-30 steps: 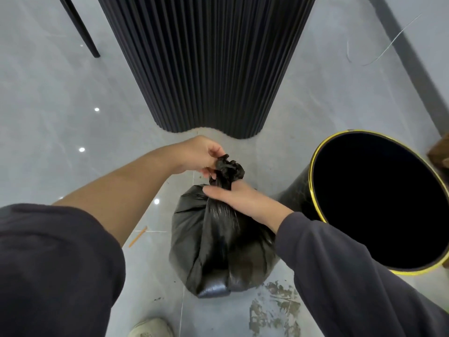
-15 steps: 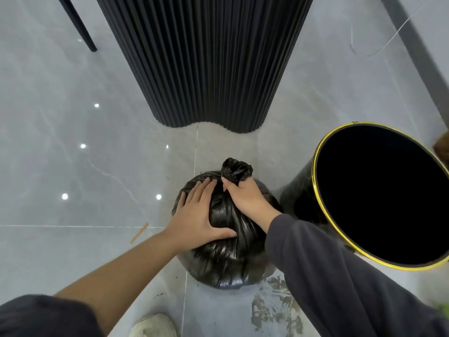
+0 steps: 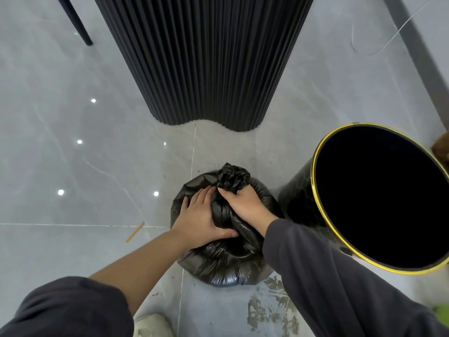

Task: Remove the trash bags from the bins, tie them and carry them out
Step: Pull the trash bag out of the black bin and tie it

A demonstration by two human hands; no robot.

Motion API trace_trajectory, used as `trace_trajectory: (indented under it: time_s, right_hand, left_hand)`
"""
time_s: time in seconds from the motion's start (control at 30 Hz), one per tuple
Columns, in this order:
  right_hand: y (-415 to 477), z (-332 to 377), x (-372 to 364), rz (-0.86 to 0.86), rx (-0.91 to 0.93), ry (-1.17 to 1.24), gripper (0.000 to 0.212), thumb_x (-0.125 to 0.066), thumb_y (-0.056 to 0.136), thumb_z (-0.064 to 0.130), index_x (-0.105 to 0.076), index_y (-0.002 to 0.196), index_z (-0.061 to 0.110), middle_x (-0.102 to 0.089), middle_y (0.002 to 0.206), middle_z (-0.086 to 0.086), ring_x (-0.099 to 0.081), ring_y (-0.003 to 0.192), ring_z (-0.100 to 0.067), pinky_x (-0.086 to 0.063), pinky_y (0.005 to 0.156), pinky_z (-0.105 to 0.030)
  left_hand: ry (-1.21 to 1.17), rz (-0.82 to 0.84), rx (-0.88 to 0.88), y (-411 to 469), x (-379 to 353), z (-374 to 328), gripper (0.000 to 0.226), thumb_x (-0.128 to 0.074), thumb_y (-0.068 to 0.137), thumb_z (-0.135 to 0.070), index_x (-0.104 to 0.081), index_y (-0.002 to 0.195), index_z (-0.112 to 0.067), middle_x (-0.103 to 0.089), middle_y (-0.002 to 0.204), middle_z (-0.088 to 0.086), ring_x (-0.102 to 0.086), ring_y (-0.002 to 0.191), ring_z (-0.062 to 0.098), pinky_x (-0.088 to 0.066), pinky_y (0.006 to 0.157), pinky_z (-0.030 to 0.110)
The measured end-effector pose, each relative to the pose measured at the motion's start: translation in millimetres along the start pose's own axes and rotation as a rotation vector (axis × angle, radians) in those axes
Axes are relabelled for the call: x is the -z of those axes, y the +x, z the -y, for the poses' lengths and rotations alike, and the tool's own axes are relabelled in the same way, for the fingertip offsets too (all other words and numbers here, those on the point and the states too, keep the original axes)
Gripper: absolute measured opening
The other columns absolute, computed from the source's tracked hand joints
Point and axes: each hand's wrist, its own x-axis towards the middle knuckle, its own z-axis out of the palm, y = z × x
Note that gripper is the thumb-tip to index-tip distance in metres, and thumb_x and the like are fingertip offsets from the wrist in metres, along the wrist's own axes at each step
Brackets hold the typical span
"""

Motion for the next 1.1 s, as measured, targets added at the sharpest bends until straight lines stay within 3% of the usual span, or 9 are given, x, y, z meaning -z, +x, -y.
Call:
trace_trajectory:
  time_s: [0.37, 0.5, 0.57, 0.67, 0.77, 0.83, 0.93, 1.0, 1.1]
  right_hand:
    - [-1, -3, 0, -0.015, -0.008, -0.021, 0.028, -0.061, 0.091, 0.026, -0.065, 0.115, 0.012, -0.067, 0.118, -0.005, -0.057, 0.116, -0.019, -0.043, 0.102, -0.036]
    - [1, 10, 4, -0.101, -0.045, 0.247, 0.026, -0.055, 0.096, 0.022, -0.066, 0.112, 0.004, -0.067, 0.115, -0.005, -0.060, 0.111, -0.016, -0.046, 0.102, -0.034]
    - [-1, 22, 12, -0.081, -0.058, 0.389, 0.027, -0.045, 0.100, 0.014, -0.066, 0.100, -0.003, -0.070, 0.100, -0.007, -0.065, 0.093, -0.013, -0.052, 0.087, -0.022]
    - [-4, 31, 23, -0.036, -0.111, 0.448, 0.039, -0.039, 0.102, 0.015, -0.059, 0.070, 0.006, -0.066, 0.065, 0.001, -0.063, 0.066, -0.012, -0.051, 0.069, -0.020]
    - [-4, 36, 25, -0.001, -0.139, 0.388, 0.040, -0.036, 0.102, 0.006, -0.036, 0.062, 0.013, -0.038, 0.042, 0.006, -0.039, 0.041, -0.009, -0.036, 0.051, -0.023]
    - [-7, 40, 27, 0.044, -0.102, 0.264, 0.041, -0.037, 0.100, 0.003, -0.032, 0.062, 0.017, -0.032, 0.049, 0.007, -0.029, 0.044, -0.005, -0.026, 0.046, -0.016]
    - [-12, 40, 26, 0.103, 0.031, -0.012, 0.029, -0.042, 0.097, 0.005, -0.055, 0.073, 0.015, -0.055, 0.071, -0.001, -0.049, 0.065, -0.010, -0.040, 0.060, -0.018]
    - [-13, 41, 23, 0.114, 0.139, -0.158, 0.020, -0.045, 0.094, 0.006, -0.064, 0.095, 0.003, -0.067, 0.092, -0.016, -0.062, 0.088, -0.028, -0.051, 0.080, -0.038]
    - [-15, 43, 23, 0.160, 0.220, -0.248, 0.025, -0.049, 0.090, 0.009, -0.062, 0.112, 0.006, -0.068, 0.106, -0.014, -0.062, 0.099, -0.027, -0.050, 0.090, -0.040]
  left_hand:
    - [0.029, 0.037, 0.015, 1, -2, -4, 0.130, -0.050, 0.050, -0.088, -0.004, 0.151, -0.019, -0.009, 0.159, -0.004, -0.007, 0.146, 0.016, -0.007, 0.119, 0.050]
    - [-0.007, 0.091, 0.012, -4, 4, -5, 0.132, -0.050, 0.051, -0.089, 0.001, 0.152, -0.021, -0.003, 0.160, -0.004, -0.003, 0.147, 0.017, -0.004, 0.119, 0.051]
    - [-0.068, 0.133, -0.028, -8, 12, -3, 0.128, -0.047, 0.053, -0.090, 0.001, 0.151, -0.023, -0.004, 0.160, -0.005, -0.003, 0.147, 0.015, -0.006, 0.119, 0.050]
    - [-0.236, 0.140, -0.174, -17, 38, 0, 0.105, -0.045, 0.065, -0.087, -0.021, 0.147, -0.026, -0.031, 0.152, -0.006, -0.030, 0.138, 0.010, -0.028, 0.114, 0.041]
    - [-0.272, -0.120, -0.132, -17, 72, -1, 0.050, -0.048, 0.082, -0.065, -0.056, 0.115, -0.027, -0.063, 0.112, -0.009, -0.057, 0.102, 0.004, -0.047, 0.093, 0.034]
    - [-0.255, -0.268, -0.150, -11, 93, -6, 0.024, -0.057, 0.088, -0.038, -0.053, 0.110, -0.028, -0.063, 0.104, -0.011, -0.059, 0.094, 0.004, -0.049, 0.087, 0.037]
    - [-0.364, -0.079, -0.168, 0, 118, -22, 0.057, -0.060, 0.087, -0.040, -0.032, 0.138, -0.037, -0.048, 0.130, -0.013, -0.057, 0.102, 0.004, -0.048, 0.089, 0.030]
    - [-0.435, 0.091, -0.107, 9, 120, -33, 0.069, -0.062, 0.085, -0.045, -0.024, 0.143, -0.042, -0.040, 0.133, -0.013, -0.058, 0.103, 0.009, -0.047, 0.089, 0.027]
    - [-0.516, 0.065, -0.062, 23, 105, -38, 0.039, -0.068, 0.085, -0.024, -0.057, 0.122, -0.028, -0.060, 0.114, 0.000, -0.062, 0.085, 0.012, -0.053, 0.071, 0.019]
